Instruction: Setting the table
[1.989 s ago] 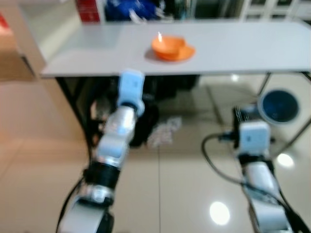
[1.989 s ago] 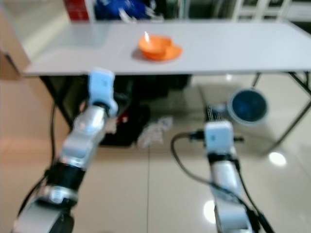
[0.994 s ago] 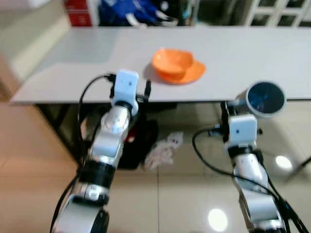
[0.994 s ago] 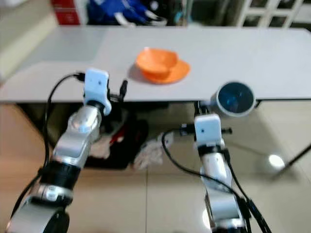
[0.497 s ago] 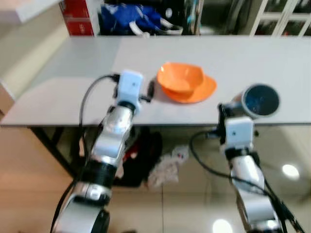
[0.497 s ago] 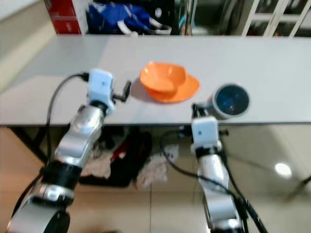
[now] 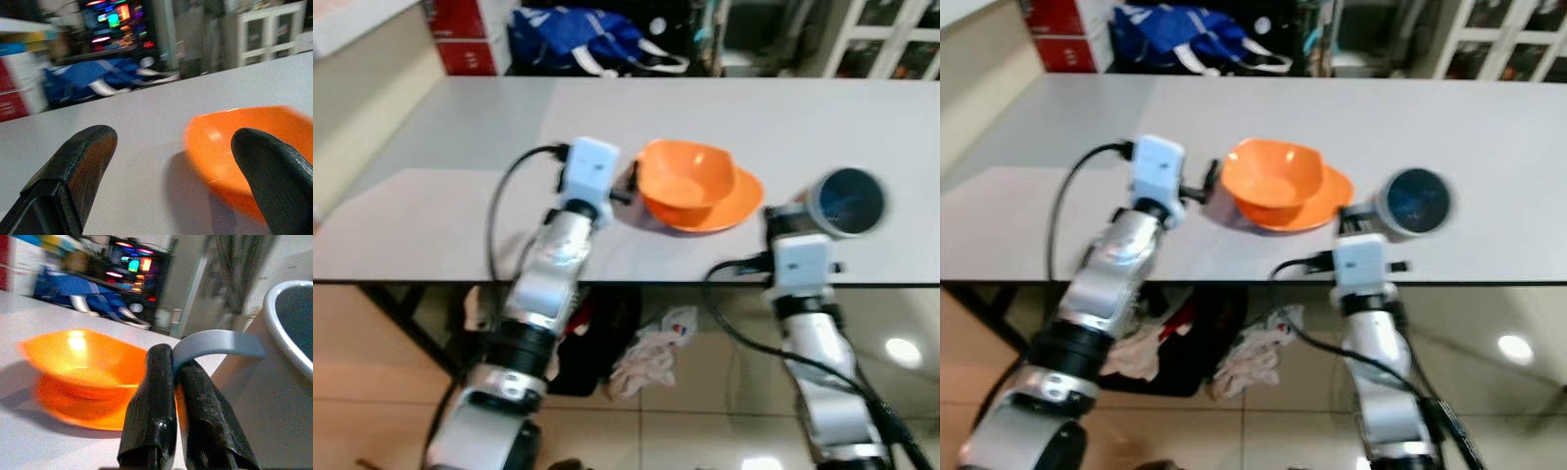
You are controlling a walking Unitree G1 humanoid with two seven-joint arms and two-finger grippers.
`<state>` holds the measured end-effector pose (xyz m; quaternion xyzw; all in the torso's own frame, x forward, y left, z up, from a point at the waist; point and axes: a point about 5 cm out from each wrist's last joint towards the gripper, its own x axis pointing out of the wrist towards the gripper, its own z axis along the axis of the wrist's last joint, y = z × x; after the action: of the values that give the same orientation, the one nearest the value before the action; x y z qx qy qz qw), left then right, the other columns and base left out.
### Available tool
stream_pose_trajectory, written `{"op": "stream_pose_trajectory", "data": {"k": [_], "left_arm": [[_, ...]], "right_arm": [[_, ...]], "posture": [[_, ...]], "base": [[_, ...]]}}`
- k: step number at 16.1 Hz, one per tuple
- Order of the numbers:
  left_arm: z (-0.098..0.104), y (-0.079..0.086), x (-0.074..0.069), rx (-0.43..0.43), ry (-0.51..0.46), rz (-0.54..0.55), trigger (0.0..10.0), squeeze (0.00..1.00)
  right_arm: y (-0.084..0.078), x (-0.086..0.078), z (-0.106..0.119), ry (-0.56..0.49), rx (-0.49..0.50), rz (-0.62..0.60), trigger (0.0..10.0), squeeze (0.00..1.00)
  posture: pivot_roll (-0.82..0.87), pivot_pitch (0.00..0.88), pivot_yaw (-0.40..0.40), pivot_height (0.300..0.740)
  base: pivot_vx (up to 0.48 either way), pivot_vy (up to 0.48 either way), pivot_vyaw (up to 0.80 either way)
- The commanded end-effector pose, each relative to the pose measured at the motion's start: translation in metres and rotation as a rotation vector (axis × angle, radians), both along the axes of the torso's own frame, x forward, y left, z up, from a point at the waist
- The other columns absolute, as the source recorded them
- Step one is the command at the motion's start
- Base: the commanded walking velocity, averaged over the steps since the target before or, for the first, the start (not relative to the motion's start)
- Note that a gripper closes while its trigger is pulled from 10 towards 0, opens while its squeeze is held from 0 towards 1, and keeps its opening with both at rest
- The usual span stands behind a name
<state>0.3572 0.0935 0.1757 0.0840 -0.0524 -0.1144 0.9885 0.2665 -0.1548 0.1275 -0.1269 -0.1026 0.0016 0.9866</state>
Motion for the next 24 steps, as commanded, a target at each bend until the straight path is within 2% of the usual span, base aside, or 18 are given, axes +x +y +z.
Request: {"op": "stream_pose_trajectory", "data": {"k": [1,2,3,4,5,13,17,18,19,23,24], "left_arm": [[0.000,-0.003,0.000,-0.005,0.005,0.004,10.0,0.00],[0.000,-0.002,0.000,-0.006,0.006,0.005,10.0,0.00],[0.000,-0.003,0.000,-0.008,0.005,0.006,10.0,0.00],[0.000,-0.003,0.000,-0.007,0.005,0.007,10.0,0.00],[-0.001,-0.003,-0.001,-0.007,0.006,0.008,10.0,0.00],[0.001,-0.011,-0.004,0.026,-0.012,-0.037,10.0,0.00],[0.001,-0.012,-0.004,0.030,-0.014,-0.037,10.0,0.00],[0.002,-0.012,-0.004,0.022,-0.013,-0.034,10.0,0.00],[0.003,-0.011,-0.004,0.004,-0.013,-0.034,10.0,0.00],[0.002,-0.008,-0.004,-0.017,-0.003,-0.018,10.0,0.00],[0.000,-0.006,-0.005,-0.022,0.002,-0.011,10.0,0.00]], "right_arm": [[-0.010,0.004,0.000,0.021,0.014,-0.022,0.0,0.91],[-0.011,0.005,0.001,0.014,-0.008,-0.018,0.0,0.87],[-0.012,0.008,0.003,0.009,-0.018,-0.014,0.0,0.76],[-0.012,0.009,0.004,0.009,-0.020,-0.011,0.0,0.26],[-0.012,0.009,0.004,0.008,-0.026,-0.004,0.0,0.00],[-0.007,0.006,0.000,0.027,-0.025,0.023,0.0,0.00],[-0.008,0.007,-0.002,0.042,-0.037,0.020,0.0,0.00],[-0.008,0.008,-0.002,0.050,-0.040,0.019,7.8,0.00],[-0.006,0.010,-0.001,0.054,-0.047,0.034,10.0,0.00],[-0.003,0.021,0.002,0.100,-0.013,0.116,10.0,0.00],[-0.003,0.028,-0.001,0.151,0.010,0.165,10.0,0.00]], "posture": [[0.00,0.000,0.034,0.740],[0.00,0.000,0.033,0.740],[0.00,0.000,0.029,0.740],[0.00,0.000,0.028,0.740],[0.00,0.000,0.027,0.740],[-0.01,0.000,0.031,0.740],[0.00,0.000,0.027,0.740],[0.00,0.000,0.027,0.740],[0.00,0.000,0.027,0.740],[0.01,0.000,0.018,0.740],[0.02,0.000,0.012,0.740]], "base": [[0.307,-0.364,0.00],[0.322,-0.352,0.00],[0.326,-0.349,0.00],[0.330,-0.345,0.00],[0.334,-0.341,0.00],[0.323,-0.347,0.00],[0.000,-0.420,0.00],[0.000,-0.420,0.00],[0.341,-0.330,0.00],[0.000,0.000,0.00],[0.000,0.000,0.00]]}}
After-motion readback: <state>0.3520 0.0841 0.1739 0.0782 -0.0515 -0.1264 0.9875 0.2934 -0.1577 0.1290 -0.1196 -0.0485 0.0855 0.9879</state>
